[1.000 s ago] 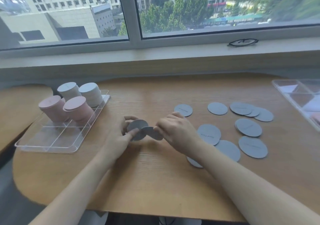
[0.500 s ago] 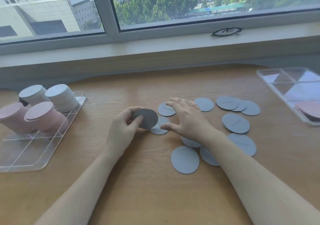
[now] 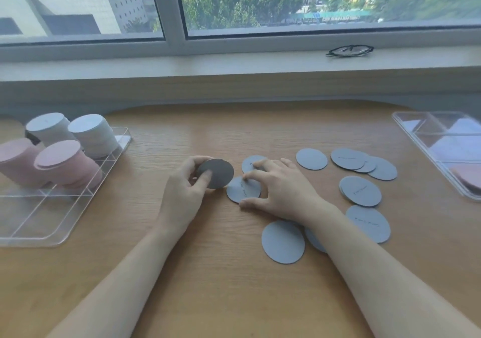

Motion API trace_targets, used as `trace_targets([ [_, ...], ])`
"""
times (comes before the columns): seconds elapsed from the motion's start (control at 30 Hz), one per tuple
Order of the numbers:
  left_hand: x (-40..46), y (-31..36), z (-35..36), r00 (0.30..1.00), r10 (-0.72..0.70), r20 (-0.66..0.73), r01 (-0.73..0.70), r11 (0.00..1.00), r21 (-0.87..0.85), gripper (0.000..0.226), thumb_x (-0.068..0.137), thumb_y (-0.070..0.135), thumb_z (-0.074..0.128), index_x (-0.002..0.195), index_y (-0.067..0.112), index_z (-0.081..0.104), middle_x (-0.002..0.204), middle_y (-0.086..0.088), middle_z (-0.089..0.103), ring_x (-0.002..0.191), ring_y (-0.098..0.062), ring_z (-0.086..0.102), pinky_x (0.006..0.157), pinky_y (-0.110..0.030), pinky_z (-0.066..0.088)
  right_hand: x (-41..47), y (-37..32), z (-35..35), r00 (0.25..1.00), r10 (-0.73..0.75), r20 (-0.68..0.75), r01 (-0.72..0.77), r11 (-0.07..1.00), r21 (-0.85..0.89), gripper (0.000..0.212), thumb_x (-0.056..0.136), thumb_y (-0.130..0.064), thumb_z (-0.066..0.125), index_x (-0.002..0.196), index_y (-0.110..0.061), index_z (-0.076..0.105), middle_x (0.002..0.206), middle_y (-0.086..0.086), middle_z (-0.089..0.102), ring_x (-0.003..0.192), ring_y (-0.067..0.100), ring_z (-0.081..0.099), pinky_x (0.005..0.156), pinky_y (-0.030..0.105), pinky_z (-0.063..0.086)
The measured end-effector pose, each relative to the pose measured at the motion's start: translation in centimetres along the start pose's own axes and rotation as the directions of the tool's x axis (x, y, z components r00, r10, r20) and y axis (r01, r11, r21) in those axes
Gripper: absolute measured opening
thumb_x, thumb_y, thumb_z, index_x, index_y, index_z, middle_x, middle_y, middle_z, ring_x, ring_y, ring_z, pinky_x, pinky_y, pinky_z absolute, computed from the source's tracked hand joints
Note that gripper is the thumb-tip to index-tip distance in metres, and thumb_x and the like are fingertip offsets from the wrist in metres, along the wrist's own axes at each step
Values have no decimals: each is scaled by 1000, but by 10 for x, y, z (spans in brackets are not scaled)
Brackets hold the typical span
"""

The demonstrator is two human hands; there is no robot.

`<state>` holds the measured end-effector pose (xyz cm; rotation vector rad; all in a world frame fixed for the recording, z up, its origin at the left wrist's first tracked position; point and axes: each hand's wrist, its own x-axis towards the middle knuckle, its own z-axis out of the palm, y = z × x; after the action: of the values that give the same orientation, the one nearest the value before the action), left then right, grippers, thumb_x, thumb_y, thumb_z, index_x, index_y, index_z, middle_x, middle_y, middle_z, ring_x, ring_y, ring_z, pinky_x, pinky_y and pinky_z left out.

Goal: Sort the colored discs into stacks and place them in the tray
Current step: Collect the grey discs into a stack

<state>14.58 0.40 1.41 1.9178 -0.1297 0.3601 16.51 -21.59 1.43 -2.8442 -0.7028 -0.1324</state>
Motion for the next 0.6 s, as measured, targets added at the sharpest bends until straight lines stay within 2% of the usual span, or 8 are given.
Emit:
trace_targets([
  [0.13, -1, 0, -1, 1000, -15, 1, 15, 1000, -25, 27, 95, 7, 61, 103, 32, 67, 101, 13, 73, 101, -6, 66, 87, -21, 51, -1, 0, -2, 998, -12, -62, 19, 994, 110, 67, 83, -77, 20, 111, -38, 67, 130, -10, 58, 123, 12, 50, 111, 32, 19],
  [0.2, -2, 2, -2, 1000, -7, 24, 7, 999, -38, 26, 95, 6, 61, 106, 29, 69, 102, 12, 73, 103, -5, 66, 89, -19, 50, 1, 3, 0, 993, -20, -120, 42, 982, 182, 62, 92, -67, 19, 101, -33, 70, 114, -13, 65, 108, 10, 55, 109, 32, 25],
  [0.3, -3, 6, -1, 994, 19, 109, -12, 998, -58, 26, 95, 3, 60, 110, 21, 72, 105, 11, 75, 105, -4, 67, 92, -18, 50, 4, 4, 10, 969, -34, -244, 96, 965, 246, 55, 98, -56, 27, 92, -22, 69, 94, -9, 64, 85, 9, 51, 97, 36, 37],
  [0.43, -4, 8, 0, 963, 50, 266, -37, 998, -56, 27, 94, 4, 64, 114, 20, 73, 108, 9, 75, 106, -9, 68, 94, -25, 52, 9, 1, 18, 924, 19, -382, 117, 936, 331, 49, 99, -47, 37, 86, -13, 70, 89, -2, 63, 85, 17, 56, 86, 38, 41],
  [0.53, -7, 10, 2, 956, 62, 286, -54, 998, -36, 29, 88, 5, 71, 112, 20, 74, 107, 12, 75, 103, -5, 69, 92, -20, 51, 10, 0, 17, 908, 50, -416, 127, 912, 389, 45, 97, -47, 44, 84, -13, 71, 88, -3, 63, 85, 17, 57, 84, 38, 42],
  [0.6, -8, 10, 4, 961, 73, 267, -68, 997, -28, 27, 87, 5, 73, 109, 21, 74, 105, 12, 75, 100, -5, 70, 88, -16, 51, 9, -1, 15, 913, 73, -402, 118, 896, 429, 41, 94, -51, 48, 87, -16, 70, 90, -11, 62, 88, 12, 56, 87, 35, 41],
])
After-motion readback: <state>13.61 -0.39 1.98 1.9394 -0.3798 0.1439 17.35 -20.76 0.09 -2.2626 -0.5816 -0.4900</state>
